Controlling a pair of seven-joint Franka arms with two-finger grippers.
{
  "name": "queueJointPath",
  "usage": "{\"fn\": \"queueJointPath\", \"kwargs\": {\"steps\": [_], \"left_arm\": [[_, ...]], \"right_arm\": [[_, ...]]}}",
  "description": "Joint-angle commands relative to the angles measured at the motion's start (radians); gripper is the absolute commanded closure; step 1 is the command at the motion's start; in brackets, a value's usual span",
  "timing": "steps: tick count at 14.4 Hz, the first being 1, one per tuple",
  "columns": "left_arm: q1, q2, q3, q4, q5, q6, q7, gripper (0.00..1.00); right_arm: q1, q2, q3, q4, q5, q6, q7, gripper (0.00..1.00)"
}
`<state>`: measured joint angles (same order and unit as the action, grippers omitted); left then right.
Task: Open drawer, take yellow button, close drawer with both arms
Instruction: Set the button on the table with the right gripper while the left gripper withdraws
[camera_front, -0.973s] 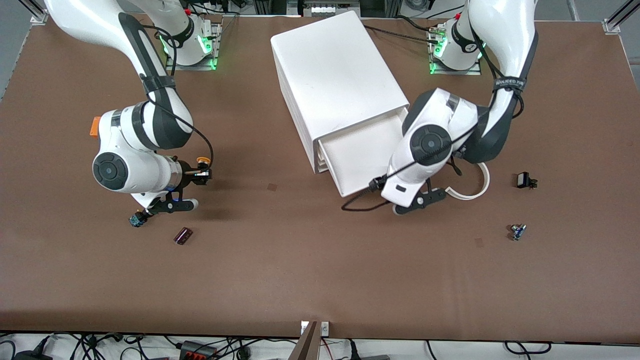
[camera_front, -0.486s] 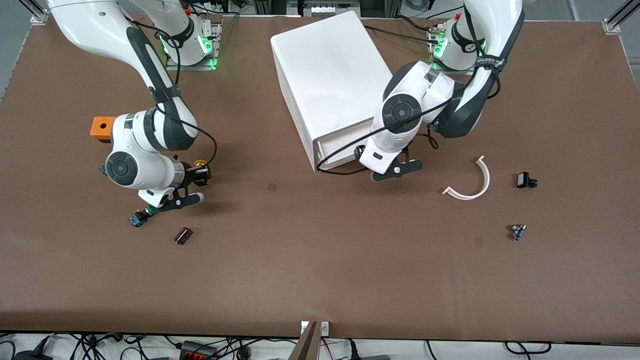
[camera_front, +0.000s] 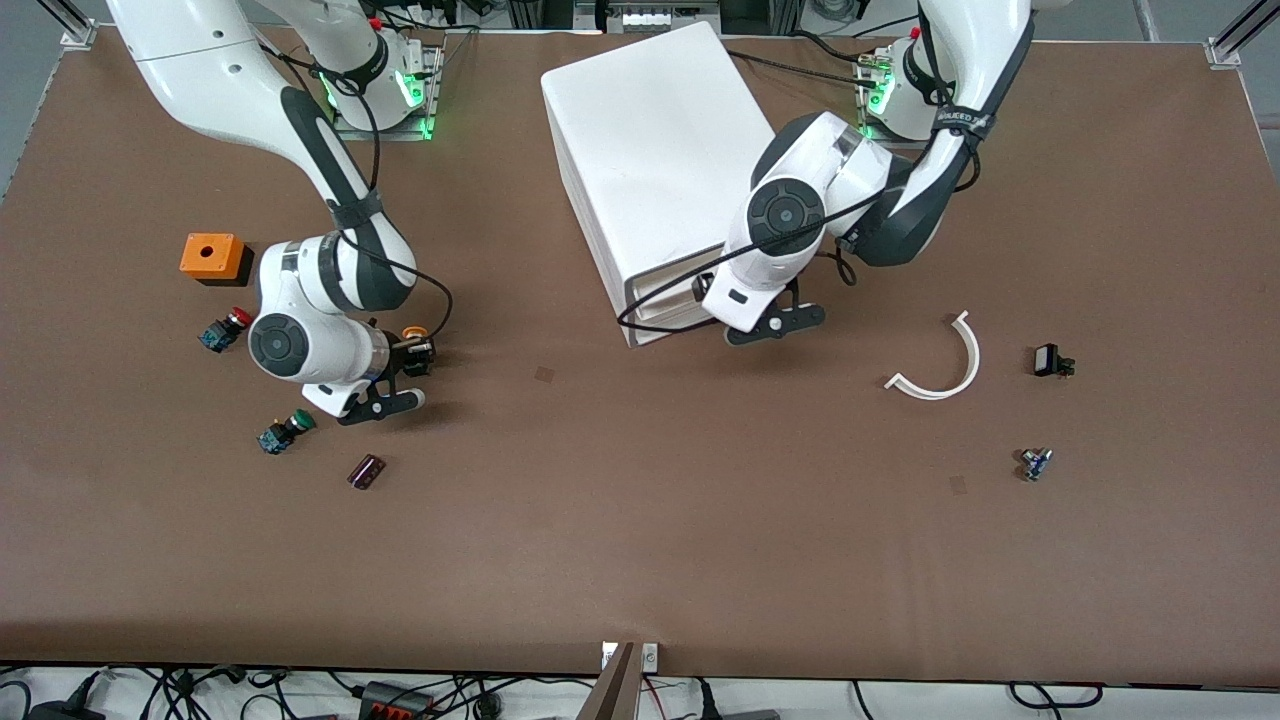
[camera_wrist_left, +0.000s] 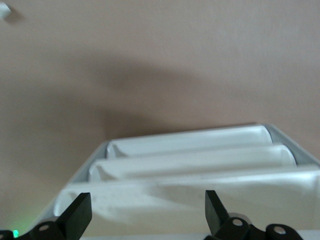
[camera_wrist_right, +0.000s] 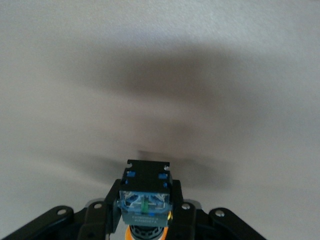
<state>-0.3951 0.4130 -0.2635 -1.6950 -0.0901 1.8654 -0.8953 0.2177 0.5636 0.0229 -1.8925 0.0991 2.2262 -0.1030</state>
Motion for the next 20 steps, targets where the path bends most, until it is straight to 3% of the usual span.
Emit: {"fn": "queueJointPath", "kwargs": {"steps": [1, 2, 4, 9, 13, 17, 20], "left_arm": [[0.016, -0.042, -0.029, -0.049, -0.043, -0.009, -0.004, 0.0], [0.025, -0.048, -0.028, -0.048, -0.043, -0.009, 0.01, 0.0], [0.051, -0.051, -0.028, -0.041, -0.037, -0.009, 0.03, 0.0], [0.152, -0.051, -0.019, 0.038, 0.061, -0.015, 0.189, 0.0], [0.228, -0.051, -0.017, 0.151, 0.217, -0.096, 0.358, 0.0], [0.321, -0.075, -0.017, 0.244, 0.27, -0.222, 0.563, 0.0], [0.419, -0.126, -0.019, 0.264, 0.256, -0.259, 0.764, 0.0]], "right_arm": [[0.009, 0.013, 0.003, 0.023, -0.048, 0.023, 0.02, 0.19], [0.005, 0.012, 0.003, 0.036, -0.052, 0.018, 0.04, 0.0], [0.008, -0.011, 0.003, 0.07, -0.053, -0.032, 0.107, 0.0], [-0.003, -0.069, -0.001, 0.306, -0.048, -0.337, 0.203, 0.0], [-0.009, -0.154, -0.031, 0.366, -0.052, -0.362, 0.2, 0.0], [-0.009, -0.177, -0.099, 0.516, -0.052, -0.509, 0.195, 0.0], [-0.009, -0.211, -0.158, 0.546, -0.048, -0.549, 0.198, 0.0]]}}
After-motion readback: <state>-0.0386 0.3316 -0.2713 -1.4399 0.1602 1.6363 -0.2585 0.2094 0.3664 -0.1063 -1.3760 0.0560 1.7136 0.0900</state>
